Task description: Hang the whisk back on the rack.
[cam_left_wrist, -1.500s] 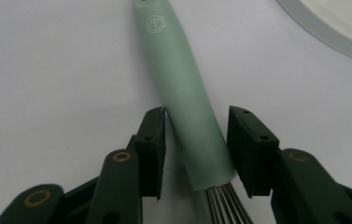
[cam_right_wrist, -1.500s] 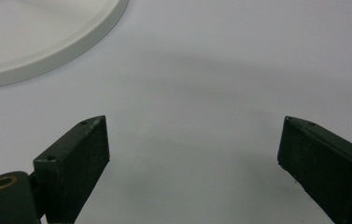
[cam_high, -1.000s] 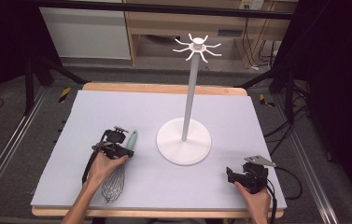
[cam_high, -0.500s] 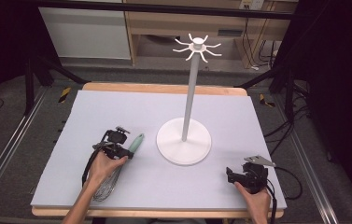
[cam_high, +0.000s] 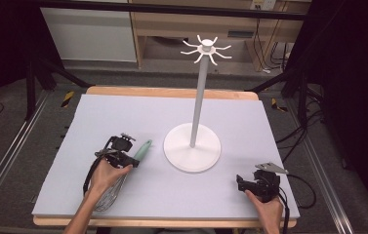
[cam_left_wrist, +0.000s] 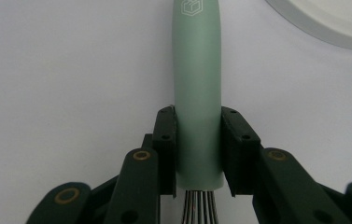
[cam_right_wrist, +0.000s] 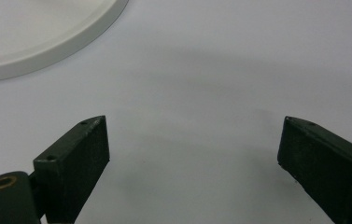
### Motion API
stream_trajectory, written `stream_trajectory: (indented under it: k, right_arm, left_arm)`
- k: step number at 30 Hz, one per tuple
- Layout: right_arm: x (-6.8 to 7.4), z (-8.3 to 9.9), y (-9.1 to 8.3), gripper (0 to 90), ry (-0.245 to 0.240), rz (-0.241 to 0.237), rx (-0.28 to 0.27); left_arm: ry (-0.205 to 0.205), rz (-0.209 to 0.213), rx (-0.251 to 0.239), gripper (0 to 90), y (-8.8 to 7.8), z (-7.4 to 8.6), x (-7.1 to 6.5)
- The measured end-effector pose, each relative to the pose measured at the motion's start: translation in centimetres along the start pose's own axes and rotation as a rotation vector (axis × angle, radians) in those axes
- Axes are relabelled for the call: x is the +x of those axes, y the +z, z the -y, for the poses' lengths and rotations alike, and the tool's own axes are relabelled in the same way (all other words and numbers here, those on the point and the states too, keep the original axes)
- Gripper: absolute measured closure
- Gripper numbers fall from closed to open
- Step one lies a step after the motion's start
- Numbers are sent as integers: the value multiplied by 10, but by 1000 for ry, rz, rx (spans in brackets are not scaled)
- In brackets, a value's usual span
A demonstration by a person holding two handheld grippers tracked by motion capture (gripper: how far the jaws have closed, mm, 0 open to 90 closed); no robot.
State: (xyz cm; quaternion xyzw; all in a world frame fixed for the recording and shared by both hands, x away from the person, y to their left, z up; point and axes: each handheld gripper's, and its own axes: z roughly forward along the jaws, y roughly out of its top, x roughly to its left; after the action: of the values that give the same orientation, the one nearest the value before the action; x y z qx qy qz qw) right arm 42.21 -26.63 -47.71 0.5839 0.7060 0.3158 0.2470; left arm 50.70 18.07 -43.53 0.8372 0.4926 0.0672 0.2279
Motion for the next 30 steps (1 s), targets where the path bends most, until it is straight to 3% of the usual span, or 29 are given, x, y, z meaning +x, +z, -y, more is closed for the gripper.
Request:
stream_trajectory:
  k: [9, 14, 26, 30]
  right_arm:
    - [0, 0, -2, 95, 3, 1, -7]
    - [0, 0, -3, 94, 6, -3, -12]
    - [0, 0, -3, 95, 4, -4, -19]
    - [1, -1, -3, 95, 3, -4, -20]
  left_arm:
    - [2, 18, -53, 690, -22, 3, 2]
    - [3, 23, -105, 690, -33, 5, 1]
    - [25, 20, -355, 690, -68, 9, -6]
    - [39, 28, -407, 690, -79, 8, -8]
